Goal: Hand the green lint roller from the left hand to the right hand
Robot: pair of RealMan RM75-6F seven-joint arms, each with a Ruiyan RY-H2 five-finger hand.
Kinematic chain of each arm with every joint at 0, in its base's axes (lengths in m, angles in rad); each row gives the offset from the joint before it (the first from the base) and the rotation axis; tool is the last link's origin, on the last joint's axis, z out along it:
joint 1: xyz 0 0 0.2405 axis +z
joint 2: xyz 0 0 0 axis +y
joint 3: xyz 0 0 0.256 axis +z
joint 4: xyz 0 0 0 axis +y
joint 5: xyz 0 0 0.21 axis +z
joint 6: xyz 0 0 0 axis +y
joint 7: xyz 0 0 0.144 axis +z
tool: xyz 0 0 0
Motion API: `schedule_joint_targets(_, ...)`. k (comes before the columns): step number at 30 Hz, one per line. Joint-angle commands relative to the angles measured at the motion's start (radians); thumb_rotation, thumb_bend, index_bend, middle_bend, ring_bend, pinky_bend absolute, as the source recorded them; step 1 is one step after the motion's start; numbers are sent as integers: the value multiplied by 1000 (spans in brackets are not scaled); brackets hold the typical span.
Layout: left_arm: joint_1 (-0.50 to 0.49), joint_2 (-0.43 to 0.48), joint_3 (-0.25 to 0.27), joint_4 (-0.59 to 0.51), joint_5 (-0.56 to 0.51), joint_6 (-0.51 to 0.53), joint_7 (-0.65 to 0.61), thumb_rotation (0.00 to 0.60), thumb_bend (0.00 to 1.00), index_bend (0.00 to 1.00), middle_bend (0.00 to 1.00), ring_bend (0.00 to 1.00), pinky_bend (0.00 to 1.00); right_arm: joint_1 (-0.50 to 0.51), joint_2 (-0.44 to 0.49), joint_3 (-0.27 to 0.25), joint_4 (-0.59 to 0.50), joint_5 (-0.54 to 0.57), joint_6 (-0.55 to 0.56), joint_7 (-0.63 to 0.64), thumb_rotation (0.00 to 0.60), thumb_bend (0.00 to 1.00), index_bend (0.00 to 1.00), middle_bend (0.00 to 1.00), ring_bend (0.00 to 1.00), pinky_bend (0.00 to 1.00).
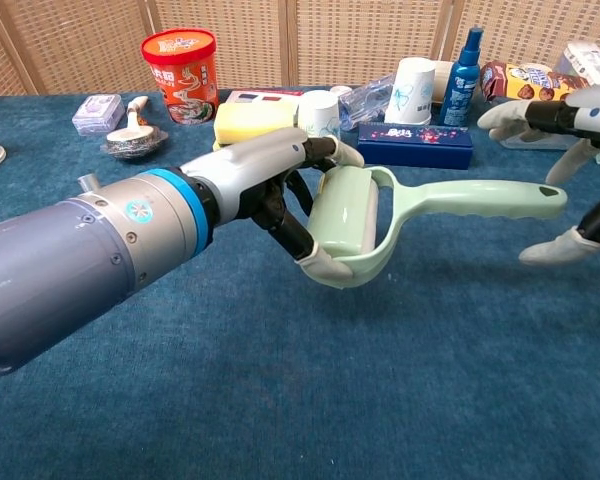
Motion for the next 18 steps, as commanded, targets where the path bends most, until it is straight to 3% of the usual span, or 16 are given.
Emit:
schedule_joint_targets(1, 0, -4, -5, 2, -1, 0, -5, 600, 0, 284, 405, 297, 405, 4, 0, 0, -8, 1, -9, 27, 600, 137, 0, 103, 84, 314)
schedule_joint_targets(9, 5, -16, -25, -3, -4, -8, -43, 600, 0, 283, 405, 296, 405, 16, -10, -2, -12, 4, -31, 78, 600, 231, 0, 155, 137, 380)
schedule_joint_targets(14, 4, -16, -32, -13, -26, -23, -54, 600, 0, 283, 405, 297, 405, 26, 10, -5, -7, -10, -102, 161, 600, 419, 0, 232, 202, 447)
schedule_joint_targets(18, 2, -14, -35, -14, -28, -26, -57, 600, 0, 283, 405, 297, 405, 36, 44, -13, 9, -13, -159, 212, 600, 562, 23, 387, 340, 558)
